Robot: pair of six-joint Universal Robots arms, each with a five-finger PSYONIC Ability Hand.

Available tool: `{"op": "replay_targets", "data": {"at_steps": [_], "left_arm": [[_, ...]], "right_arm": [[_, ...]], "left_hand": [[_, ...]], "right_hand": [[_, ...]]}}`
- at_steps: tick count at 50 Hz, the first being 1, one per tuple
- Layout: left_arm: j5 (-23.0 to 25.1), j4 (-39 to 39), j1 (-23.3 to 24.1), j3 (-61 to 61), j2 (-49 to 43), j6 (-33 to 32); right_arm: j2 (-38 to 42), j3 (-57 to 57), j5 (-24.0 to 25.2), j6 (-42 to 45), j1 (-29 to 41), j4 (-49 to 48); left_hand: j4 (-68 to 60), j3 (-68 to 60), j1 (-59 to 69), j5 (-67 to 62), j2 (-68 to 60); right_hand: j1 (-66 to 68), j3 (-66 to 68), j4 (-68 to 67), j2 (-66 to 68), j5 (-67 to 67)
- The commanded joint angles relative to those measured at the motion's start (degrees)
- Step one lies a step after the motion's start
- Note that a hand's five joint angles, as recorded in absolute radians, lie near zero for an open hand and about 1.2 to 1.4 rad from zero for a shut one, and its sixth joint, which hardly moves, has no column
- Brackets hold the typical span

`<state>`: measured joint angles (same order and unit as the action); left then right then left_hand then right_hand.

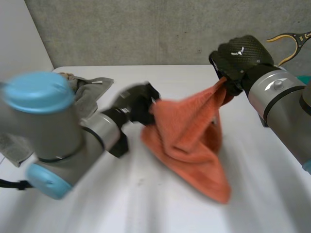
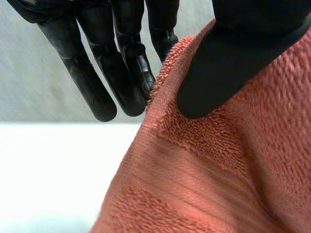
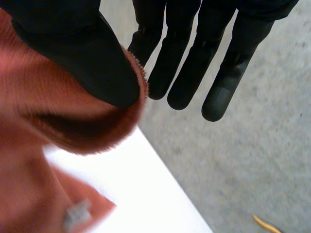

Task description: Fold the laundry.

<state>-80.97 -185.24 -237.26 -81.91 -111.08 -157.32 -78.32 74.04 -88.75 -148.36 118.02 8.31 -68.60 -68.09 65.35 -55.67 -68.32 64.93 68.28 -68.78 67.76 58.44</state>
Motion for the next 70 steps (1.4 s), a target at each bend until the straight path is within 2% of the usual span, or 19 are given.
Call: {"op": "replay_targets", "data": {"at_steps": [1, 6, 12, 14, 23, 24, 25, 27, 35, 42, 45, 47, 52, 56, 60, 61, 65, 67, 70], "left_arm": [[-0.24, 1.29, -4.61, -2.47, 9.39, -12.9], [-0.24, 4.35, -5.84, -2.91, 11.85, -25.46], [-0.33, 7.0, -7.42, -3.34, 10.28, -33.04], [-0.33, 6.74, -7.43, -4.04, 6.78, -35.06], [-0.68, 3.14, -7.43, 4.73, -8.08, -36.65], [-0.76, 2.96, -7.43, 5.7, -9.05, -36.65], [-0.85, 3.04, -7.34, 7.45, -10.54, -36.74], [-0.94, 3.66, -7.25, 8.6, -11.69, -36.74], [-3.48, 8.05, -6.55, 7.73, -11.61, -36.74], [-5.86, 7.53, -6.28, 7.29, -12.58, -36.83], [-6.04, 6.65, -6.02, 8.17, -13.98, -36.92], [-6.04, 5.34, -6.11, 8.69, -15.47, -36.92], [-5.95, -0.63, -5.93, 12.99, -16.01, -38.84], [-5.95, -10.12, -5.4, 20.98, -14.52, -42.44], [-5.6, -24.61, -5.67, 26.71, -10.83, -45.61], [-5.51, -30.9, -6.1, 27.84, -9.34, -46.05], [-5.6, -43.06, -6.55, 28.38, -7.14, -46.06], [-5.6, -44.24, -6.55, 27.86, -6.87, -46.06], [-5.6, -42.14, -6.37, 26.54, -6.78, -45.97]], "right_arm": [[2.03, 1.28, -0.19, 3.16, -2.09, 0.22], [2.9, 3.04, -0.1, 3.34, -2.0, 0.13], [5.62, 4.09, -0.02, 3.77, -1.83, 0.3], [7.03, 4.09, 0.07, 4.12, -1.57, 0.22], [17.31, -0.38, -0.28, 3.25, -1.13, -3.02], [18.02, -0.65, -0.46, 3.07, -1.12, -3.73], [18.63, -0.74, -0.63, 2.9, -1.12, -4.35], [19.69, -0.65, -1.42, 2.9, -1.12, -5.31], [19.43, 2.94, -2.22, 2.63, -1.74, -5.93], [19.43, 4.27, -2.13, 2.72, -1.48, -6.55], [19.43, 4.36, -2.21, 2.81, -1.48, -6.55], [19.43, 4.18, -2.21, 2.81, -1.39, -6.64], [20.22, -0.99, -2.56, 3.95, -1.21, -9.35], [21.01, -10.74, -4.23, 3.51, -1.3, -16.03], [19.79, -17.69, -7.31, 2.99, -1.39, -28.32], [19.26, -18.49, -7.75, 2.81, -1.39, -32.0], [15.83, -18.76, -7.84, 2.9, -1.3, -45.11], [15.04, -18.58, -7.32, 2.98, -1.21, -48.02], [15.12, -18.67, -6.26, 2.98, -1.21, -46.9]], "left_hand": [[-11.4, -11.91, 14.65, -14.33, -11.68], [-11.4, -11.91, 14.65, -14.33, -11.68], [-11.4, -11.91, 14.65, -14.33, -11.68], [-11.4, -11.91, 14.65, -14.33, -11.68], [-11.4, -11.91, 14.65, -14.33, -11.68], [-9.25, -9.77, 12.51, -12.19, -9.54], [6.59, 6.07, -3.33, 3.65, 6.3], [15.3, 14.79, -12.04, 12.37, 15.01], [16.0, 15.49, -12.74, 13.07, 15.71], [16.34, 15.82, -13.08, 13.4, 16.05], [8.48, 7.96, -5.22, 5.54, 8.19], [-11.01, -11.52, 14.27, -13.94, -11.3], [-11.4, -11.91, 14.65, -14.33, -11.68], [-11.4, -11.91, 14.65, -14.33, -11.68], [-11.4, -11.91, 14.65, -14.33, -11.68], [-11.4, -11.91, 14.65, -14.33, -11.68], [-11.4, -11.91, 14.65, -14.33, -11.68], [-11.4, -11.91, 14.65, -14.33, -11.68], [-11.4, -11.91, 14.65, -14.33, -11.68]], "right_hand": [[15.07, 11.72, -11.22, 12.24, 11.56], [15.07, 11.72, -11.22, 12.24, 11.56], [15.07, 11.72, -11.22, 12.24, 11.56], [15.07, 11.72, -11.22, 12.24, 11.56], [15.07, 11.72, -11.22, 12.24, 11.56], [15.07, 11.72, -11.22, 12.24, 11.56], [15.07, 11.72, -11.22, 12.24, 11.56], [15.07, 11.72, -11.22, 12.24, 11.56], [15.07, 11.72, -11.22, 12.24, 11.56], [15.07, 11.72, -11.22, 12.24, 11.56], [15.07, 11.72, -11.22, 12.24, 11.56], [15.07, 11.72, -11.22, 12.24, 11.56], [15.07, 11.72, -11.22, 12.24, 11.56], [15.07, 11.72, -11.22, 12.24, 11.56], [15.07, 11.72, -11.22, 12.24, 11.56], [15.07, 11.72, -11.22, 12.24, 11.56], [15.07, 11.72, -11.22, 12.24, 11.56], [15.07, 11.72, -11.22, 12.24, 11.56], [15.07, 11.72, -11.22, 12.24, 11.56]]}}
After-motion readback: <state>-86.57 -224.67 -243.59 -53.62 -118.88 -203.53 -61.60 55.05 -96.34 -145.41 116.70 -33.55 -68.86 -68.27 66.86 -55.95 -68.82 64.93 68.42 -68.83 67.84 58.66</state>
